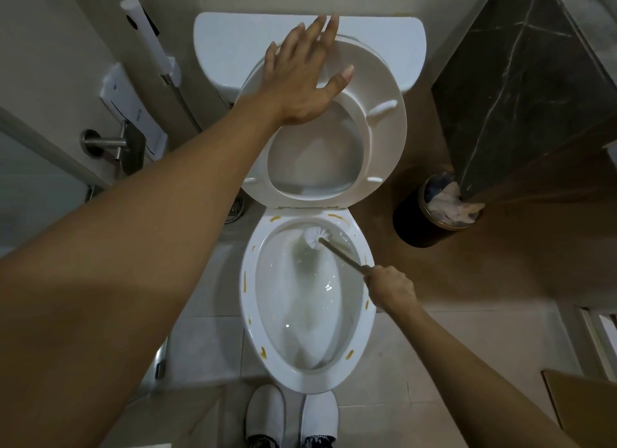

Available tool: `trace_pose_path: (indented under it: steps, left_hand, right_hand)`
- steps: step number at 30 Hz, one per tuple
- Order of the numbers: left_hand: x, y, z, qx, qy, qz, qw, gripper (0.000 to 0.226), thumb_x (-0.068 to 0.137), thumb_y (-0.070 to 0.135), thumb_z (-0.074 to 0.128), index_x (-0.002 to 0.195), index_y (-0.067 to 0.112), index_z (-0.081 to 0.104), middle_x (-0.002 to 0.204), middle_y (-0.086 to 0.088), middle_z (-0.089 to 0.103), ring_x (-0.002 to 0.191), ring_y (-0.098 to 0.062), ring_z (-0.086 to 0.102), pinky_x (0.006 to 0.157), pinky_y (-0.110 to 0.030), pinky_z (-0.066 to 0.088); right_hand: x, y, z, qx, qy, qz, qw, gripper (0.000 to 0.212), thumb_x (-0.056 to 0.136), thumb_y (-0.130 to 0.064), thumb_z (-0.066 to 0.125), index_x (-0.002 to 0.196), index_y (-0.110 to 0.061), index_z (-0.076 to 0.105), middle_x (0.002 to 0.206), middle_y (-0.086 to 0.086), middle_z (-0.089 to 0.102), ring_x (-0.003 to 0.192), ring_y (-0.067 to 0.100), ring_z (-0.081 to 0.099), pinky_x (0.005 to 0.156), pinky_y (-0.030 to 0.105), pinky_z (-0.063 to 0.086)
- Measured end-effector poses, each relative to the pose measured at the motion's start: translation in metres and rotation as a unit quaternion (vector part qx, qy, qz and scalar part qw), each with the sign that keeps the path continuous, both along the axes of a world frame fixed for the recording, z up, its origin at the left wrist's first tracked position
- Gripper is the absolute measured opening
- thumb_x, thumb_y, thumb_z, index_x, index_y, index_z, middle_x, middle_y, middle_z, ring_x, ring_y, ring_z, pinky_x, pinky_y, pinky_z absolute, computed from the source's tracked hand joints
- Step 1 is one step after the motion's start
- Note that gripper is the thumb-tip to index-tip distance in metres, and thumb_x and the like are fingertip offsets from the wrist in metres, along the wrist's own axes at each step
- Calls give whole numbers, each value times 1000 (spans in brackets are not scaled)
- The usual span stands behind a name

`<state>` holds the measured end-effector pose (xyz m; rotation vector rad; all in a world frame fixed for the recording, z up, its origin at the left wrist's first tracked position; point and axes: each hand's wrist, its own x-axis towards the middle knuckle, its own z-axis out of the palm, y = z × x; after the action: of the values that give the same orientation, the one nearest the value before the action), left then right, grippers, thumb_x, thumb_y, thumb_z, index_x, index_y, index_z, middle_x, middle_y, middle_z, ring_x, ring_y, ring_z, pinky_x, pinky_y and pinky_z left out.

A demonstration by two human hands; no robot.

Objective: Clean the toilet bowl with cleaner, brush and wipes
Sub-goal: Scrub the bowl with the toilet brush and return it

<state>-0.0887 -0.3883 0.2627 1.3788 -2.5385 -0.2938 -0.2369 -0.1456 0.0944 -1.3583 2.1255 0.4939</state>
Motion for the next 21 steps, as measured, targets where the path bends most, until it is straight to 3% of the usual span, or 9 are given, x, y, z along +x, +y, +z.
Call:
trace_pose_path:
  steps: [5,9,12,14,17,19,21]
  left_hand:
    - [-2,0,1,4,5,-2,1000,70,97,59,21,151,26,-8,160,1,-9,147,-23,-8,115,-51,-4]
    - [-1,0,2,9,3,-2,1000,71,97,59,21,151,25,-9,160,1,-9,147,-23,-8,115,-51,-4]
    - [-1,0,1,4,-1,-2,1000,71,97,59,21,151,25,-9,160,1,-9,147,-23,-8,115,-51,-4]
    - [-1,1,0,0,-1,-1,1000,70,97,59,21,151,25,-8,160,0,-9,147,-24,-8,115,-51,-4]
    - [-2,-1,-1,-4,-4,0,1000,71,97,59,21,152,25,-7,160,-1,-8,147,-25,-7,115,-52,-4]
    - [-2,-2,-2,-9,-7,1,1000,71,96,60,21,152,25,-7,160,0,-7,147,-25,-7,115,-52,-3]
    - [-1,-3,-2,-7,-6,1,1000,71,96,60,21,152,25,-6,160,-1,-7,147,-25,-6,115,-52,-3]
  right_hand:
    - [22,4,-11,-18,-56,11,998,35,103,-27,32,131,-23,51,120,10,62,108,30,61,84,37,48]
    - [16,26,-44,-31,-206,-111,972,32,101,-32,37,127,-28,56,93,5,62,76,24,58,56,27,43]
    - [-5,40,-51,-60,-223,-196,953,23,101,-31,40,110,-38,59,76,-6,49,55,9,42,41,18,34]
    - [-7,42,-54,-54,-227,-221,947,29,101,-31,40,124,-36,57,77,-5,50,55,10,43,32,14,33]
    - [13,39,-60,-44,-251,-198,946,39,99,-34,41,136,-30,52,93,4,60,69,22,55,47,24,46]
    - [28,39,-60,-40,-272,-161,948,38,100,-33,40,136,-29,52,86,-3,56,62,12,48,51,21,40]
    - [31,42,-57,-45,-285,-175,941,38,102,-32,38,138,-28,50,80,-6,51,57,6,40,44,18,33]
